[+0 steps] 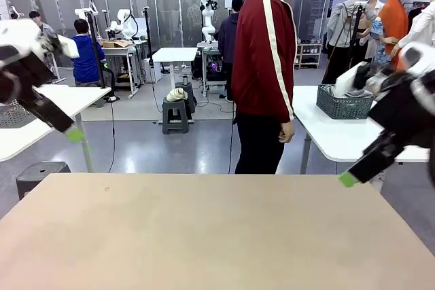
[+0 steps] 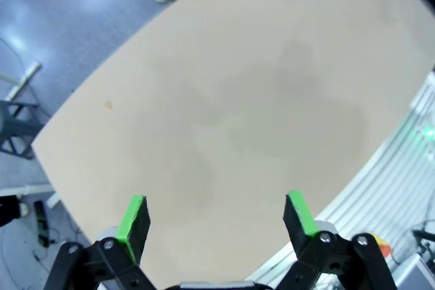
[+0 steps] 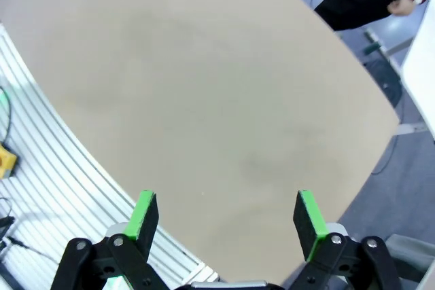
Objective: Fold the towels and place them in the basket.
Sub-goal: When a person lays out a Towel with hook on the table, fold it in half twice.
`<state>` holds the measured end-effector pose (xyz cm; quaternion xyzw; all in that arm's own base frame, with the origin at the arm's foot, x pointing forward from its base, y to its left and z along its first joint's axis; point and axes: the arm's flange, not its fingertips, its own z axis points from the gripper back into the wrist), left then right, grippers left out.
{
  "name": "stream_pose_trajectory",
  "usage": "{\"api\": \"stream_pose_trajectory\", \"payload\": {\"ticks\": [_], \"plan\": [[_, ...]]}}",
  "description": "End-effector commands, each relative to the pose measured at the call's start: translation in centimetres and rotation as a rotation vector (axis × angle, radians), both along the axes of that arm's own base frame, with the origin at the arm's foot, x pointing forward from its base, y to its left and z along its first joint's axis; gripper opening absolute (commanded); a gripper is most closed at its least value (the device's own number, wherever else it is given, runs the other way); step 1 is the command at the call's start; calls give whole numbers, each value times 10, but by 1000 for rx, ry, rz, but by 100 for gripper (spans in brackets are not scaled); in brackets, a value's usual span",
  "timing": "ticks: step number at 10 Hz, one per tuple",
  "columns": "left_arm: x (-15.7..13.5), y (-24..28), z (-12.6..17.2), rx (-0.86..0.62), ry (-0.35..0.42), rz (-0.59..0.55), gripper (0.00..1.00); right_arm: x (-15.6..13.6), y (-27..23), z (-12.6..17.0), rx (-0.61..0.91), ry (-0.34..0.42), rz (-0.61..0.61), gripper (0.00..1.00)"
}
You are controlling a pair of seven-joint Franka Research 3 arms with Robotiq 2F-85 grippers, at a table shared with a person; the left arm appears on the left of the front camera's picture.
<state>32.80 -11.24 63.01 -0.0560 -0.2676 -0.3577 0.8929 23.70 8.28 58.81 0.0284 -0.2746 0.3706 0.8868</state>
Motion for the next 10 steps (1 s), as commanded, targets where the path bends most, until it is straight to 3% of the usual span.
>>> {"api": "stream_pose_trajectory", "payload": {"ticks": [1, 6, 9, 10], "plan": [[-26, 22, 23, -35, -5, -61, 100, -33, 0, 29, 4, -32, -42, 100], [-72, 90, 19, -87, 38, -35, 100, -50, -3, 62, 17, -57, -50, 100], [-75, 91, 8, -99, 58, -73, 100, -39, -4, 62, 5, -67, -39, 100], [-73, 98, 15, -94, 40, -11, 100, -49, -5, 61, 6, -68, -24, 100]]}}
